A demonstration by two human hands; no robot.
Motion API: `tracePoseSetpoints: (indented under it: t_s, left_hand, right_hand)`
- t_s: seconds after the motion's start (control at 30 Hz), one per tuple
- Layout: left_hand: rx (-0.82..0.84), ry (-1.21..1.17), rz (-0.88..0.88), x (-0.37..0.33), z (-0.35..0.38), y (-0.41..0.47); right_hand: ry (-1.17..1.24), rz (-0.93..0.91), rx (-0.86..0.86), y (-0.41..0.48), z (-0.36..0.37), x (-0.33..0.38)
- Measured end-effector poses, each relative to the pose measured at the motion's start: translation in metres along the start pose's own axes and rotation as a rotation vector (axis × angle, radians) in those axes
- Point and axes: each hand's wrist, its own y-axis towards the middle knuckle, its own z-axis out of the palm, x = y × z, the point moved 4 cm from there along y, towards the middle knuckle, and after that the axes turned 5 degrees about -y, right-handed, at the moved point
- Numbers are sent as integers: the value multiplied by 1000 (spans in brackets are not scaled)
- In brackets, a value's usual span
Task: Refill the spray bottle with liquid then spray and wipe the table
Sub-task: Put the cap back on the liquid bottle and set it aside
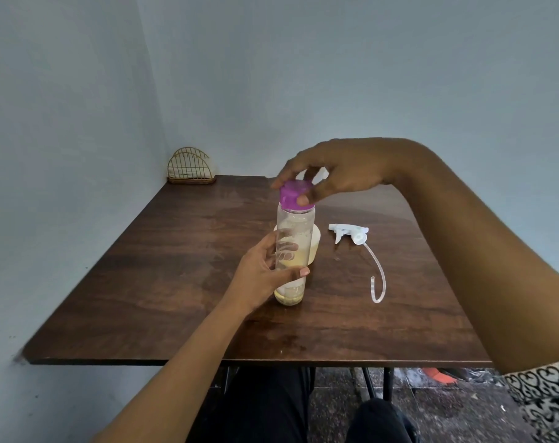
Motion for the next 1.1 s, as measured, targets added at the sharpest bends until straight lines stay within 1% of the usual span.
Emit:
tracePoseSetpoints:
  t_s: [0.07,0.17,0.27,0.3,0.33,0.37,0.4,0.47,0.5,0.53,0.6,0.67,0.73,0.77,0.83,0.87,0.9,0.97,1.0,1.03,1.1]
  left_hand:
    - [2,-17,-1,0,1,-1]
    - [1,-44,4,1,1,-2]
    - [3,-47,-1,0,1,-2]
    - [5,-45,-1,0,1,-1]
    - [6,-43,-2,0,1,-1]
    - [6,-43,-2,1,0,-1]
    - [6,-40,-5,1,0,-1]
    - [12,-42,-4,1,0,-1]
    - [16,-46,-2,1,1,-1]
    - [19,-53,0,0,1,-1]
    - [20,-73,-1,-1,2,-2]
    - [16,-80,0,-2,2,-2]
    - [12,-78,0,-2,2,-2]
    - [14,-74,0,-2,2,-2]
    - [16,-57,0,-2,2,-2]
    - [15,-49,0,-3,2,-2]
    - [14,-43,0,-3,1,-2]
    - [16,-44,-3,-4,2,-1]
    - [17,-51,-5,-4,2,-1]
    - [16,-58,-4,-5,2,-2]
    - [13,-67,-2,-4,2,-2]
  right_hand:
    - [-56,34,-96,10,1,-3]
    - [-119,181,-242,20,6,-2]
    - [-398,326,-407,26,9,2]
    - [-417,323,-470,24,7,1]
    - [-379,305,-492,20,2,0]
    - [-288,259,-472,15,-2,-3]
    - [-158,185,-406,10,-6,-5]
    - [32,41,-116,-4,-7,-4]
    - [74,8,-6,-8,-6,-2]
    - [75,-6,36,-8,-4,-4]
    - [-20,32,-77,-1,0,-6]
    - [-136,155,-224,8,3,-4]
    - [-323,292,-323,12,8,1]
    - [-351,337,-385,11,7,1]
    - [-261,380,-486,3,-4,-5]
    - [-177,329,-475,-1,-8,-7]
    - [-88,243,-397,-4,-11,-10]
    - [36,82,-93,-9,-7,-7]
    - [75,44,2,-9,-3,-7]
    - [84,35,35,-8,1,-8]
    - [58,49,-70,0,5,-9]
